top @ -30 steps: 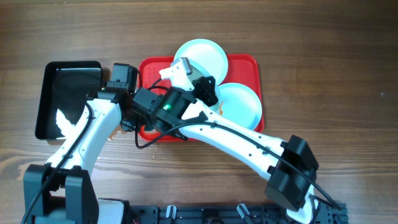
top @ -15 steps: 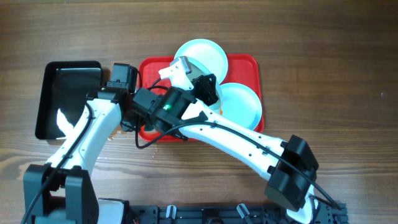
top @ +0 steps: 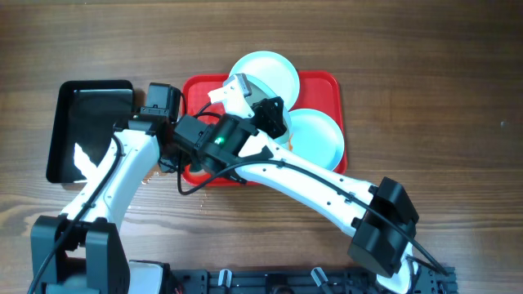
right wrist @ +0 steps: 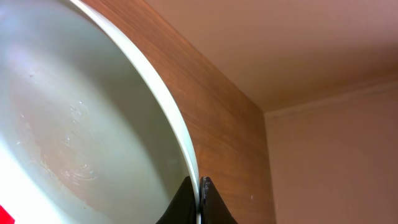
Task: Clean dirty plates on tray and stack at the side
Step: 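Raise the plate higher with the right gripper over the red tray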
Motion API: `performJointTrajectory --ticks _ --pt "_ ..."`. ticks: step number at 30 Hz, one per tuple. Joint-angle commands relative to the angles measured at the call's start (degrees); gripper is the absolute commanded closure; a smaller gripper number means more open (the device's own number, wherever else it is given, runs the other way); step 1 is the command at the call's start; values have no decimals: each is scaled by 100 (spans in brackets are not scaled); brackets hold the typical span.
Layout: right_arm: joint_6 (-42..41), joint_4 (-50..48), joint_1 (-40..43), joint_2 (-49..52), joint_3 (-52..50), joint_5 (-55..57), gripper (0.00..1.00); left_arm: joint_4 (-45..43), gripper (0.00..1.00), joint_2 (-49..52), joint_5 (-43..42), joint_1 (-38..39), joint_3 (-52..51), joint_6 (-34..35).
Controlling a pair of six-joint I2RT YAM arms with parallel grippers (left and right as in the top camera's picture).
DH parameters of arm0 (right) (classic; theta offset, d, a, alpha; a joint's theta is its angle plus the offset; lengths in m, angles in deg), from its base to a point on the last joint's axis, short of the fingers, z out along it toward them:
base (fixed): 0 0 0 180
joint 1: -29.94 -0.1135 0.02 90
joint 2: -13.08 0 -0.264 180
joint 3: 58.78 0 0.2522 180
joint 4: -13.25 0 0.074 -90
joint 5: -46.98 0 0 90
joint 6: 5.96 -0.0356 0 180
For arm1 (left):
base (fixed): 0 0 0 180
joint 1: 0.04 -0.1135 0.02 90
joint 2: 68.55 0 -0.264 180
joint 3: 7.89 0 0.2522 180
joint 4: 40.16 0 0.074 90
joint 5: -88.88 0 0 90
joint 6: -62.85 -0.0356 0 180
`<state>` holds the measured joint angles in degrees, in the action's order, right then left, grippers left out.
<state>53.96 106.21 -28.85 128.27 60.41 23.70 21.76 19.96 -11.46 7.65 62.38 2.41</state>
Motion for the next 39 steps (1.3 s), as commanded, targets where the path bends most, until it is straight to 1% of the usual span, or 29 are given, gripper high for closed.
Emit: performJointTrajectory --ticks 1,6,10,13,16,21,23,25,26,27,28,31,33,34,36,37,38,39 --pt "-4 -50 13 -133 162 133 96 -15 96 44 57 -42 -44 -85" --pt "-13 -76 13 -133 162 7 96 -13 96 44 59 -39 -44 -85" --pt "-94 -203 20 -133 160 -483 95 -13 96 44 57 -39 -44 -85" --pt "-350 -264 59 -131 160 -756 96 -13 96 44 57 -39 -44 -85" --pt "-619 -315 170 -131 160 -1263 96 -13 96 44 57 -42 -44 -85" --pt "-765 -238 496 -151 162 -2072 96 -11 96 44 57 -39 -44 -85" --pt "-833 -136 581 -219 162 -2225 96 9 96 44 59 -39 -44 -85" --pt "-1062 -188 638 -271 160 -2122 96 0 96 44 57 -42 -44 -85" --pt "-807 -334 654 -269 160 -1974 96 -20 96 44 46 -42 -44 -81" --pt "-260 -374 654 -267 160 -1893 96 -24 96 44 -39 -42 -44 -72" --pt "-232 -258 651 -275 160 -1858 96 -17 96 44 -149 -39 -44 -68" --pt "-903 -70 625 -319 160 -1834 96 -31 96 44 -225 -39 -44 -68" --pt "-468 -170 625 -306 155 -1967 96 -85 96 44 -227 -42 -44 -66" --pt "-664 22 621 -323 157 -2026 96 -90 96 44 -227 -42 -44 -68" --pt "-2059 350 568 -411 155 -2020 96 -79 96 44 -223 -39 -44 -87" --pt "-2236 232 549 -411 155 -2057 96 -85 96 44 -223 -42 -44 -85" --pt "-1867 63 551 -409 155 -2098 96 -105 96 44 -225 -42 -44 -83" --pt "-997 -101 553 -409 155 -2214 96 -111 96 44 -227 -39 -44 -81"
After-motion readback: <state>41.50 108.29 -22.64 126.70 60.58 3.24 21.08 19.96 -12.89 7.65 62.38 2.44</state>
